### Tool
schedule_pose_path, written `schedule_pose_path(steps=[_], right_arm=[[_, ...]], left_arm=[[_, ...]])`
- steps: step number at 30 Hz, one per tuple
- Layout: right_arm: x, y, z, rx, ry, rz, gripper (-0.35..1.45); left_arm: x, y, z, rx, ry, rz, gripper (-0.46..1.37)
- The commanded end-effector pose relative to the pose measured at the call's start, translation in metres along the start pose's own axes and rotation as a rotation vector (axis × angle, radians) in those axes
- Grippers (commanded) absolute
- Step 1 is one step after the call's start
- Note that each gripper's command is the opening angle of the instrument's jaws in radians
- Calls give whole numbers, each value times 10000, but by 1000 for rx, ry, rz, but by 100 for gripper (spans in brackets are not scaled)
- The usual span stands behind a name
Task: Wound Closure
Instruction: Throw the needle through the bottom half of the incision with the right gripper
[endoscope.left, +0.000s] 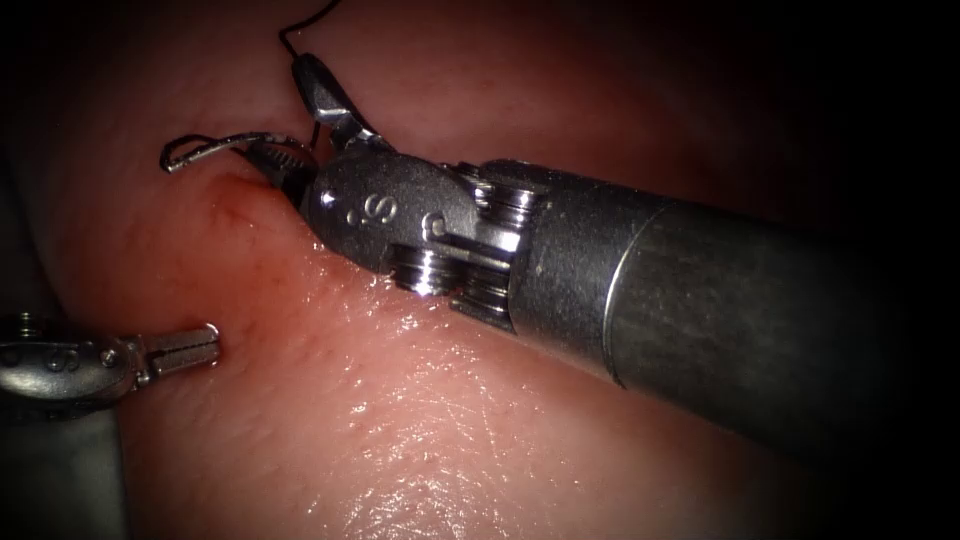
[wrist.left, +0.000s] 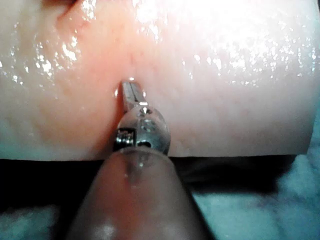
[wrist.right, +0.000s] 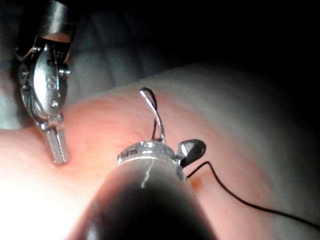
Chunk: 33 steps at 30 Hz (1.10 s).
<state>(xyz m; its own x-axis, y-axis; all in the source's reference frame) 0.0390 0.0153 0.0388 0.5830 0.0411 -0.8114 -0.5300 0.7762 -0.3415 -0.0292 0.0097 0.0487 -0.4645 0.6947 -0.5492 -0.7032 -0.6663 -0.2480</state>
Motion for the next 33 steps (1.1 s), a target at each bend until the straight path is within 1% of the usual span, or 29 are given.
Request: schedule_pose_path(steps=[1, 3, 5, 8, 9, 13, 14, 16, 19, 21, 24, 25, 27, 29, 30, 33], right_arm=[[-1, -1, 1, -1, 0, -7, 81], [-3, -1, 2, -4, 4, -20, 76], [-6, -3, 3, -6, -1, -23, 61], [-8, -7, 2, 9, -16, -29, 2], [-9, -12, 0, 21, -26, -34, -35], [-9, -16, -3, 44, -40, -21, -35], [-11, -16, -4, 51, -44, 13, -35], [-12, -15, -5, 55, -50, 29, -35], [-14, -13, -6, 58, -47, 100, -35], [-16, -12, -6, 69, -34, 160, -35], [-19, -10, -4, 80, -5, 216, -35], [-20, -9, -2, 85, 15, 217, -35], [-23, -7, 0, 94, 29, 235, -35], [-26, -7, 1, 98, 45, 283, -35], [-29, -6, 2, 106, 66, 343, -35], [-35, -3, 5, 142, 91, 443, -35]], left_arm=[[0, 0, 0, -2, 0, 0, -35], [1, 0, 0, -2, 0, 0, -35], [1, 0, 0, -2, 0, 0, -35], [0, 0, 0, -2, 0, 0, -35], [0, 0, 0, -2, 0, 0, -35], [1, -1, 0, -2, 0, 0, -35], [1, -1, 1, -2, 0, 0, -35], [1, -1, 1, -2, 0, 0, -35], [2, -1, 1, -3, 0, -1, -35], [2, -1, 1, -3, 0, -1, -35], [3, -1, 2, -2, 0, -1, -35], [3, -1, 3, -2, 0, -1, -35], [3, 0, 3, -1, 0, -2, -35], [2, 0, 3, -1, 0, -1, -35], [2, 0, 3, -1, 0, -1, -35], [2, 0, 2, -1, 0, -1, -35]])
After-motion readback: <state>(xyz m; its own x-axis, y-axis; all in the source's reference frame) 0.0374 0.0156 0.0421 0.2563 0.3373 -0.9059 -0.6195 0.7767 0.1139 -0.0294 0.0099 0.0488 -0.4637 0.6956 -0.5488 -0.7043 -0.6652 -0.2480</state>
